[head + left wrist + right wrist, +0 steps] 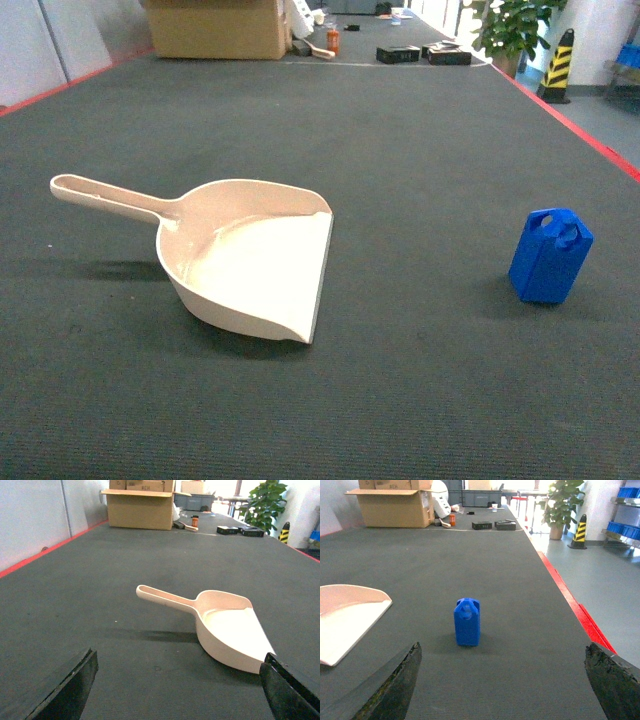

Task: Place part in tray to right shelf

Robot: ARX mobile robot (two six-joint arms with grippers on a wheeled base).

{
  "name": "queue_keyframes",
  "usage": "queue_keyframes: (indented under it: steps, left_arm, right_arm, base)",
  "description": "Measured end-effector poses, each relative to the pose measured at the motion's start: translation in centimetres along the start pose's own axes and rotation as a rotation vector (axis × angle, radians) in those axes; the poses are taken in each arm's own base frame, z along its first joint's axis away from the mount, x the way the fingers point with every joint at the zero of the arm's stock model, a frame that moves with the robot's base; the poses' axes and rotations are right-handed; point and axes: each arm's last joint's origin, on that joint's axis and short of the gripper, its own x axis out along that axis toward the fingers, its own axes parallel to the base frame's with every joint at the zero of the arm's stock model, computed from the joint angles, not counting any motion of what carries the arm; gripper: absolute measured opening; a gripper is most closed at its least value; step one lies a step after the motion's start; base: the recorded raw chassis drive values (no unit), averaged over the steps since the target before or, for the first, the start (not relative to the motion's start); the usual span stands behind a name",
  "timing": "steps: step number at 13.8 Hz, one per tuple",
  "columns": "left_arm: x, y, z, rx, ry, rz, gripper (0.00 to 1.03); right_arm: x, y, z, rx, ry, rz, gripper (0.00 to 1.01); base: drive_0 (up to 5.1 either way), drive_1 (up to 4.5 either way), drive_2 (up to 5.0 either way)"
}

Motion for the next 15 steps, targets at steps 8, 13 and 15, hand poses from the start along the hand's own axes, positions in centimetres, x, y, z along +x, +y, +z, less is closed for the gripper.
queue_keyframes:
  steps: [8, 13, 15]
  left_arm:
    - [0.00, 0.00, 0.00, 0.000, 0.000, 0.000, 0.98]
    - [0.00, 0.00, 0.00, 0.000, 0.000, 0.000, 0.98]
    - [0.00, 0.00, 0.00, 0.000, 0.000, 0.000, 0.98]
  right_arm:
    - [0.00, 0.00, 0.00, 0.000, 0.000, 0.000, 0.98]
    - [0.00, 0.00, 0.00, 0.000, 0.000, 0.000, 0.98]
    - [0.00, 0.00, 0.00, 0.000, 0.000, 0.000, 0.98]
  base:
    - [0.0, 0.00, 0.0]
    - [0.0, 0.00, 0.0]
    - [0.0, 0.00, 0.0]
